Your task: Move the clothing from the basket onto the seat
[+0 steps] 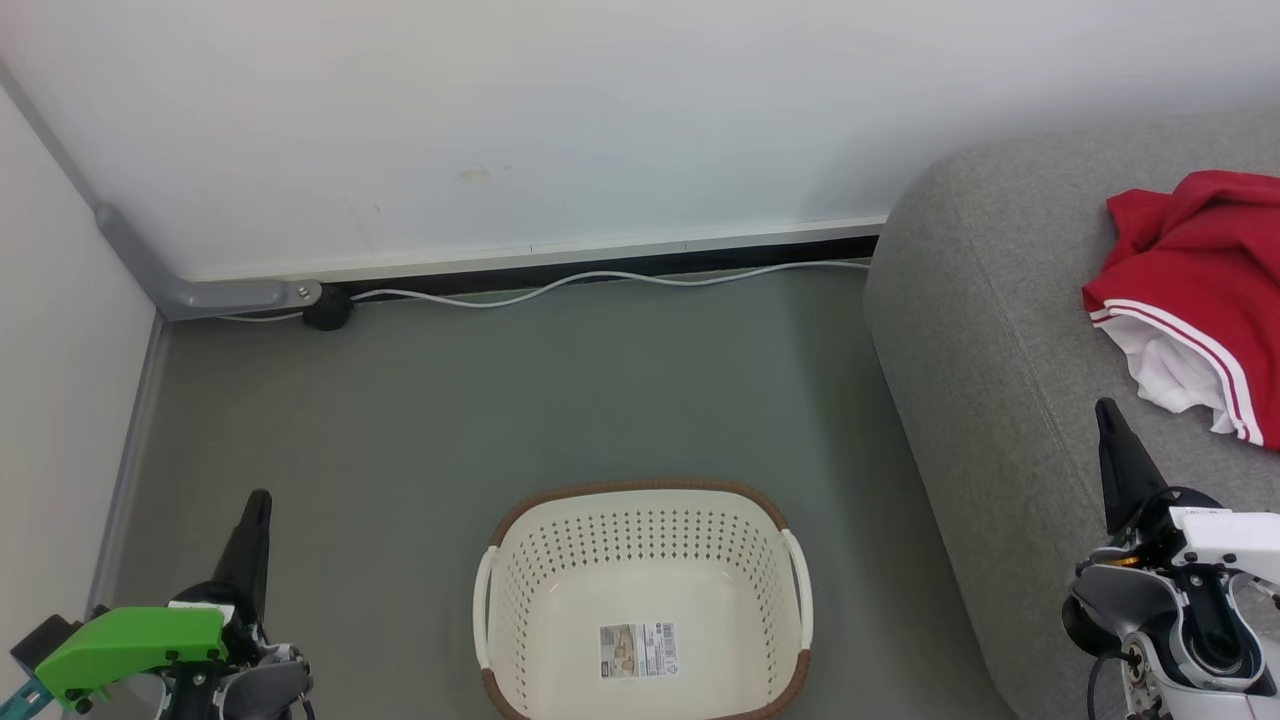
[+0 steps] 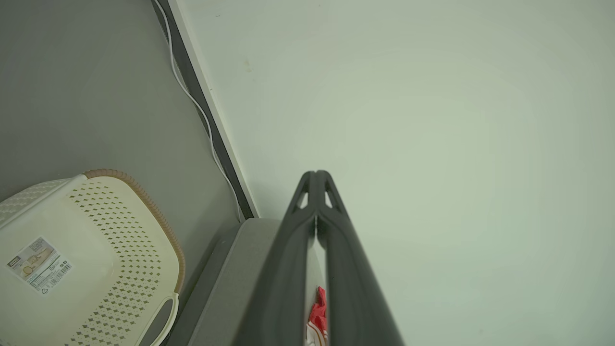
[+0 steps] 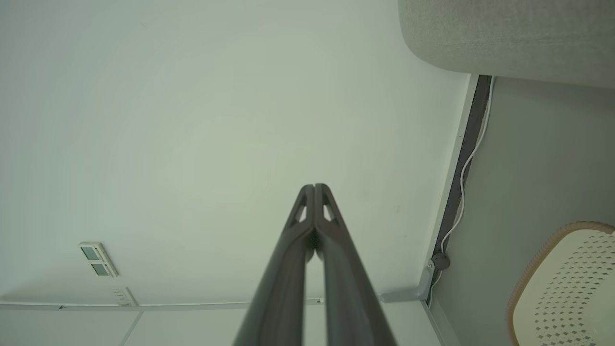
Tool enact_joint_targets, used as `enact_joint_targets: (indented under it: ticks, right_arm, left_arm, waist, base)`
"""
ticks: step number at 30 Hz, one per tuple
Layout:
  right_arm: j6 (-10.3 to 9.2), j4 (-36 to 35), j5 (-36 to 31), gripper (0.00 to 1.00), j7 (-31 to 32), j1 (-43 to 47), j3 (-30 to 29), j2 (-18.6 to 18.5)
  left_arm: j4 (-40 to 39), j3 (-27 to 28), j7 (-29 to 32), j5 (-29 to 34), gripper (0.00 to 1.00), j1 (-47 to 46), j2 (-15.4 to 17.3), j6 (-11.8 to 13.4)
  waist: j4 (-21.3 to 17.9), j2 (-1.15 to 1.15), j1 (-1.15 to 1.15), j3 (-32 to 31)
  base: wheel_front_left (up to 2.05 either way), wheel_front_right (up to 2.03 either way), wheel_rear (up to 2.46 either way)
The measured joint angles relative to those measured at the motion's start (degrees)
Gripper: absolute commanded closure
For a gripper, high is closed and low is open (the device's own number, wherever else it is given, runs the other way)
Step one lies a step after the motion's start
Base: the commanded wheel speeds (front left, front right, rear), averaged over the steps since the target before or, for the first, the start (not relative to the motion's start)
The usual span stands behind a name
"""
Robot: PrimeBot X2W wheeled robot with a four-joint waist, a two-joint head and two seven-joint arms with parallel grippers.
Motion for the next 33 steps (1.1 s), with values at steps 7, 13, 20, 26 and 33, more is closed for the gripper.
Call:
enact_joint_targets:
  ticks: [7, 13, 20, 26, 33]
  right_arm:
    - [0.00, 0.0, 0.0, 1.00, 0.0, 0.0, 0.0, 0.0]
    - [0.00, 0.0, 0.0, 1.00, 0.0, 0.0, 0.0, 0.0]
    - [0.00, 0.0, 0.0, 1.00, 0.0, 0.0, -0.1, 0.0]
    - [0.00, 0.0, 0.0, 1.00, 0.0, 0.0, -0.1, 0.0]
    - [0.00, 0.0, 0.0, 1.00, 0.0, 0.0, -0.1, 0.0]
  left_arm:
    - [0.0, 0.0, 0.0, 0.0, 1.00, 0.0, 0.0, 0.0]
    - [0.0, 0.0, 0.0, 0.0, 1.00, -0.1, 0.0, 0.0]
    - [-0.1, 0.1, 0.0, 0.0, 1.00, -0.1, 0.0, 0.0]
    - [-0.1, 0.1, 0.0, 0.0, 1.00, -0.1, 0.0, 0.0]
    - [-0.1, 0.1, 0.0, 0.0, 1.00, -0.1, -0.1, 0.0]
  waist:
    - [0.0, 0.00, 0.00, 0.0]
    - [0.0, 0.00, 0.00, 0.0]
    - [0.0, 0.00, 0.00, 0.0]
    - [0.0, 0.00, 0.00, 0.0]
    - [0.0, 0.00, 0.00, 0.0]
  base:
    - [0.00, 0.00, 0.00]
    - [0.00, 0.00, 0.00]
    - [0.00, 0.00, 0.00]
    - [0.00, 0.00, 0.00]
    - [0.00, 0.00, 0.00]
